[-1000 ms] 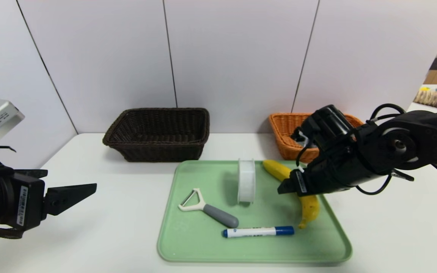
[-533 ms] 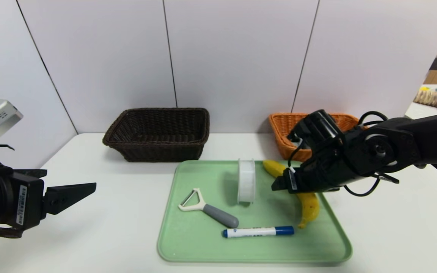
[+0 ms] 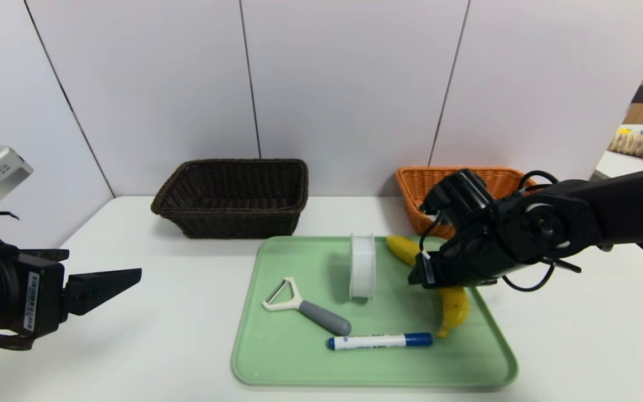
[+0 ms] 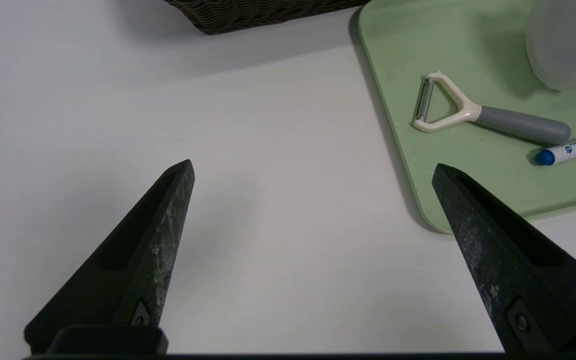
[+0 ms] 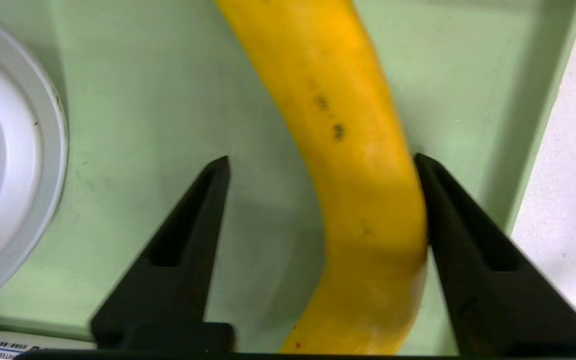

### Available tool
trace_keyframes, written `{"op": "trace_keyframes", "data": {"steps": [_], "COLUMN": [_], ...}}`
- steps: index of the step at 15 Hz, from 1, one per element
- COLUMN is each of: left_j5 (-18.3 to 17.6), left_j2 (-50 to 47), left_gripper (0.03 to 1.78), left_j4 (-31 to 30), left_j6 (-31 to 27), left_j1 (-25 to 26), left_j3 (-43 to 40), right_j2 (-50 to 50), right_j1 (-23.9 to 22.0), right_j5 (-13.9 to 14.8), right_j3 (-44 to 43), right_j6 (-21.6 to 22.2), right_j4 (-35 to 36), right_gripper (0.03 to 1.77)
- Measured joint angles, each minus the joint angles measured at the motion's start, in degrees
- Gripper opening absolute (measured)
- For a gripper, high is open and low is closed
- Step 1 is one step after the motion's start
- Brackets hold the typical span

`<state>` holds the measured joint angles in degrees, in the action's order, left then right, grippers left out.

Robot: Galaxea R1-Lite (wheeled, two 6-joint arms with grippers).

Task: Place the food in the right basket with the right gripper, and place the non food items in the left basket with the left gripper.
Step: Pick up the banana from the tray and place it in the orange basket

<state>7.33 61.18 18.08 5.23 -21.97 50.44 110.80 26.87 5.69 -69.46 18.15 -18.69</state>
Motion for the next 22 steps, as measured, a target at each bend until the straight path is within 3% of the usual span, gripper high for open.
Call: {"op": "trace_keyframes", "data": {"steps": [4,5,11,17,19,22], "left_j5": [0.00,0.00,-0.11,0.00,-0.02,0.00], "left_j2": [-0.09,-0.11,0.11,0.02,-0.13,-0.33], "left_gripper": [1.69,1.69,1.69,1.69,1.69,1.69], "left_j4": [-0.17,-0.17,-0.28,-0.33,-0.33,-0.28], "left_j6": [1.55,2.29,2.49,2.54,2.51,2.49], "left_j1": [0.00,0.01,0.04,0.04,0.04,0.00], "left_j3": [-0.01,-0.01,0.16,0.27,0.18,0.16], "right_j2": [-0.49,-0.93,-4.51,-10.17,-11.96,-14.12], "right_j1": [0.28,0.48,1.62,2.26,2.56,1.57], "right_j5": [0.01,-0.07,-0.29,-1.89,-0.77,3.97], "right_j3": [0.41,0.45,0.61,-0.74,-2.34,-7.16], "right_j6": [0.04,0.23,-0.40,-5.03,-4.79,-4.33], "right_j4": [-0.55,-0.73,-1.05,0.76,3.93,8.03], "right_gripper": [0.70,0.48,0.49,0.49,0.49,0.49]}}
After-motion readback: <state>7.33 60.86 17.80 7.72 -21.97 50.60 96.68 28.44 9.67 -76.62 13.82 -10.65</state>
